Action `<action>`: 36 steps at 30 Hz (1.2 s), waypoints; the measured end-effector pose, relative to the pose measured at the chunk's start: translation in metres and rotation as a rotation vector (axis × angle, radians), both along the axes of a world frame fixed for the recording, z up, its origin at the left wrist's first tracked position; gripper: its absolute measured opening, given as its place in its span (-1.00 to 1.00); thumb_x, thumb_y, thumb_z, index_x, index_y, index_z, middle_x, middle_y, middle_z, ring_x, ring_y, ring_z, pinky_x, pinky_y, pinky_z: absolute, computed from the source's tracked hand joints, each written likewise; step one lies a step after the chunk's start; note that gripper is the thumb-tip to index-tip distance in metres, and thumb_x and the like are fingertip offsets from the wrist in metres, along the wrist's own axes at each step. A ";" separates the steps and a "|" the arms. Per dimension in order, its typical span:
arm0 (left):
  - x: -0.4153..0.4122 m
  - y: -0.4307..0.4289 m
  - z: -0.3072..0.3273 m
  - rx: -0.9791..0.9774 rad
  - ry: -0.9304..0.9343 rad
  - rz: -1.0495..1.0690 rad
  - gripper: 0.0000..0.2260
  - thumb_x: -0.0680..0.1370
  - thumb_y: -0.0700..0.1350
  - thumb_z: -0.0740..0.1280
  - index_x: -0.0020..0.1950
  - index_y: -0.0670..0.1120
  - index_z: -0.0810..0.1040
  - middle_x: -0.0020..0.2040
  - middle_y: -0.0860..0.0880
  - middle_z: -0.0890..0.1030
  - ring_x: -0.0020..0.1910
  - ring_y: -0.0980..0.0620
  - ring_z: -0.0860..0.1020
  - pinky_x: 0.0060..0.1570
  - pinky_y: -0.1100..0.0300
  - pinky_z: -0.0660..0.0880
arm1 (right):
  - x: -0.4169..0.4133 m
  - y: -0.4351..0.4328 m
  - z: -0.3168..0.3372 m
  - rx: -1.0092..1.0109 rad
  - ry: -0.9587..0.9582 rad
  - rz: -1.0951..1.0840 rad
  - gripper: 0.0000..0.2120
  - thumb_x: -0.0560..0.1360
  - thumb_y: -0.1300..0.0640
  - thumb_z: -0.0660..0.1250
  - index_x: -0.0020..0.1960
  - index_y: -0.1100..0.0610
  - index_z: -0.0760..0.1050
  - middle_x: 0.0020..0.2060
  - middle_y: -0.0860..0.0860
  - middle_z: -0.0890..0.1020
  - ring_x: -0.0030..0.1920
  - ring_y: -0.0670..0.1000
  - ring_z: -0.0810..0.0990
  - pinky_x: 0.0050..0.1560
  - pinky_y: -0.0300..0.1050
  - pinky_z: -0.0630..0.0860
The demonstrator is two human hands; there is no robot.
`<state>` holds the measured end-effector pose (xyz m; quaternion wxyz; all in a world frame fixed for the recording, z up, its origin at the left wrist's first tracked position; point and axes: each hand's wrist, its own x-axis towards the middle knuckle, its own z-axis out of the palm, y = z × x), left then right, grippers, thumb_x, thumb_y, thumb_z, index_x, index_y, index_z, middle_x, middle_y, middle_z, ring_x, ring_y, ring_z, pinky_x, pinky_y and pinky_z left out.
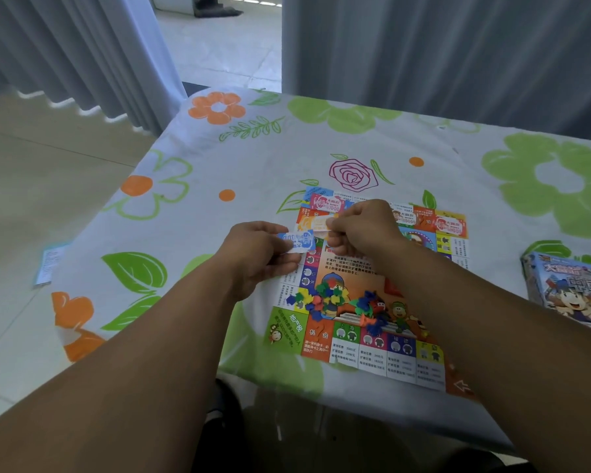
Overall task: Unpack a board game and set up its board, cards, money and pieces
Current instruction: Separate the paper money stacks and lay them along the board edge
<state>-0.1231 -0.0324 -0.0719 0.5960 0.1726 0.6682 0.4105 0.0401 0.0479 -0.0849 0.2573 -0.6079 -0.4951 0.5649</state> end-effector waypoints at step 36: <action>0.034 0.019 -0.005 -0.017 -0.111 -0.030 -0.85 0.59 -0.30 0.33 0.15 -0.21 0.52 -0.04 -0.27 0.69 -0.13 -0.14 0.72 -0.25 0.12 0.67 | 0.048 0.024 0.002 0.057 -0.020 -0.149 -0.86 0.50 0.33 0.45 -0.01 0.27 0.50 -0.29 0.18 0.57 -0.45 0.00 0.54 -0.48 -0.17 0.54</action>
